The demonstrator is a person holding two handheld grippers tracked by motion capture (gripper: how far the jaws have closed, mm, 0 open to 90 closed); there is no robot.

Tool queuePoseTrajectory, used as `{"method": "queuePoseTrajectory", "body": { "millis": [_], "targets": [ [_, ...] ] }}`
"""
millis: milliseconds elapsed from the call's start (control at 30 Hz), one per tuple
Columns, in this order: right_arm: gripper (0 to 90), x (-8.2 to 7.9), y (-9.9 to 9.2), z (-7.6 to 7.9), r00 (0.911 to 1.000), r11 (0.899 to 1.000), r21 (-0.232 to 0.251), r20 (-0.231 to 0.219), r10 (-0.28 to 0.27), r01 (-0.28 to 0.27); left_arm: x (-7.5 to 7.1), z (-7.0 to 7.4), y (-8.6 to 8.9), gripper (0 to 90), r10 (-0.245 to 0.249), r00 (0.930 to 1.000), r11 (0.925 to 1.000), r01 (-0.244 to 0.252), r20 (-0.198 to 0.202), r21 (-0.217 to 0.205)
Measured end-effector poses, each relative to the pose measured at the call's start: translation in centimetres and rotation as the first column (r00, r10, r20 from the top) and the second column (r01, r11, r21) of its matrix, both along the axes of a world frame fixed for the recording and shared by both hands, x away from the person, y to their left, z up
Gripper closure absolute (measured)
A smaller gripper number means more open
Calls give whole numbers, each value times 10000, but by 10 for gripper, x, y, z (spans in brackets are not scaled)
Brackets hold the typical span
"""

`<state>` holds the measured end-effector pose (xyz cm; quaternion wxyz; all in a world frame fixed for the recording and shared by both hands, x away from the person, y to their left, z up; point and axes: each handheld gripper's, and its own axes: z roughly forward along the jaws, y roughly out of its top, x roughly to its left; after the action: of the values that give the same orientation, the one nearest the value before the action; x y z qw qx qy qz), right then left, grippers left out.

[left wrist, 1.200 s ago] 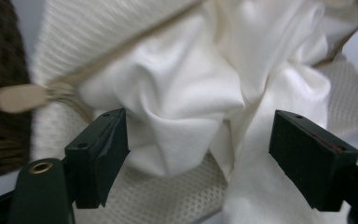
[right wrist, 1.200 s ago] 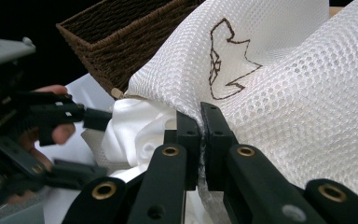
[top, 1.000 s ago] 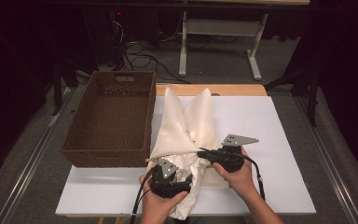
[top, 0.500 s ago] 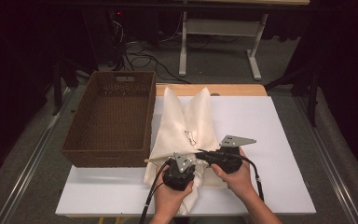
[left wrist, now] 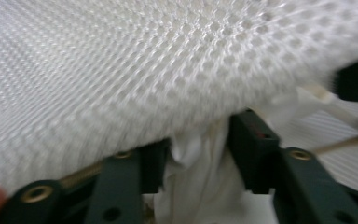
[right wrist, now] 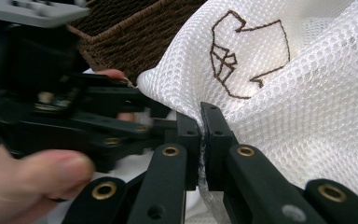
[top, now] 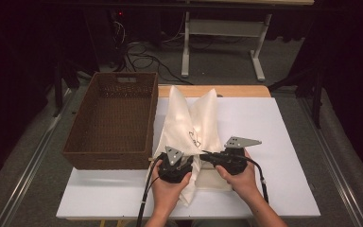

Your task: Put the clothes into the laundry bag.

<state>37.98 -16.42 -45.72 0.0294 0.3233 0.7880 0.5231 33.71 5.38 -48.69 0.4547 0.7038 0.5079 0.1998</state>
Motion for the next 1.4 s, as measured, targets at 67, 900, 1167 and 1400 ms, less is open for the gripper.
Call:
{"method": "queuePoseTrajectory", "body": {
  "millis": [67, 900, 1167, 1400],
  "targets": [
    [886, 1, 0, 0, 10000, 10000, 6, -3, -32, 32, -9, 5, 7, 417, -304, 9995, 9994, 302, -104, -187],
    [887, -5, 8, 1, 10000, 10000, -10, 20, 84, -84, 16, -11, -24, 770, -837, 9918, 9963, 812, 964, 291],
    [887, 0, 0, -1, 9996, 10000, 82, -294, -43, 45, 21, -25, -28, 672, -1067, 9908, 9924, 1010, 835, 700],
    [887, 3, -1, -2, 9997, 10000, 44, -253, -71, 72, -2, -11, -7, 334, -1260, 9920, 9911, 1256, 75, 440]
  ]
}}
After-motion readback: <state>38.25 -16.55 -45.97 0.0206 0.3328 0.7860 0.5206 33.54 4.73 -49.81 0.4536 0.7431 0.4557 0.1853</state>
